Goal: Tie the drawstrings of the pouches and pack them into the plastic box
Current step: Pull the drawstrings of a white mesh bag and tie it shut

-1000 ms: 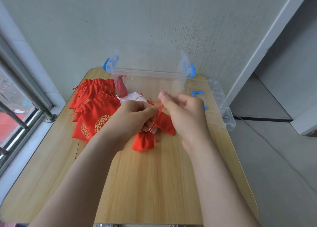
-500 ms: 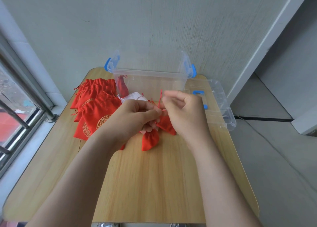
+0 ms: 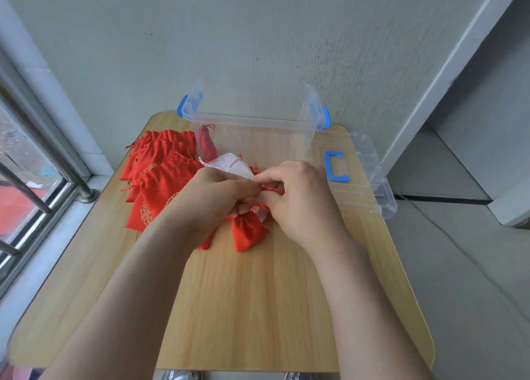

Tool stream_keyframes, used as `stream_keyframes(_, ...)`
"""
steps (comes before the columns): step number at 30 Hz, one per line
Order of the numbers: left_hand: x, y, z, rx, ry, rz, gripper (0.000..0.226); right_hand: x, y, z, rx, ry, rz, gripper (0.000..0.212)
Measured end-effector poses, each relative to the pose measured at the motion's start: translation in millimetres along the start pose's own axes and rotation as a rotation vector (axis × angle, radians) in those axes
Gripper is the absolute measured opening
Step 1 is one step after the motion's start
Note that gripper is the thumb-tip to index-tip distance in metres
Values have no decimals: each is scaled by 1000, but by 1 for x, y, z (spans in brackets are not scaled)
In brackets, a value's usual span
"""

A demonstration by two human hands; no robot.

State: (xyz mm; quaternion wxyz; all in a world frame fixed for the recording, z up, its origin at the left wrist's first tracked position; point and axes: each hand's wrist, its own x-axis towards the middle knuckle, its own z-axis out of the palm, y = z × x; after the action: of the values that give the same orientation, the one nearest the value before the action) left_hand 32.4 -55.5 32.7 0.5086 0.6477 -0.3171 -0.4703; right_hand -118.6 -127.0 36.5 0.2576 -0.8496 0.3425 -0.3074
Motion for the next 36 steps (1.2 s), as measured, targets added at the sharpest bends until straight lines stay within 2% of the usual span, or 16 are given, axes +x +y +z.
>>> stream_keyframes(3,1,3,3,-113,10,-56,17,-1,1,1,-55,-6,-21,9)
stream_keyframes(7,-3,2,1,-79,4,-14,26,1,4,3,-129,-12,8,13)
stream_keyframes(9,-6,3,-1,-26,49,17,46,3,6,5,-151,-24,52,16)
stream_keyframes(11,-7,3,-1,58,173,50,58,3,7,4,-111,-33,100,16)
stream_keyframes(15,-8,2,2,116,354,159,31,4,6,-2,7,-58,172,16)
stream_keyframes(19,-10,1,5,220,343,269,15,5,6,-3,272,-92,326,18)
stream_keyframes(24,-11,4,8,363,246,340,22,4,3,-4,428,-162,442,25)
stream_keyframes(27,-15,8,12,377,170,335,31,3,1,-5,438,-131,461,27)
stream_keyframes(31,-18,11,15,334,92,331,12,5,3,-4,470,-37,508,23)
stream_keyframes(36,-11,6,14,364,192,314,17,3,1,-5,466,6,505,19)
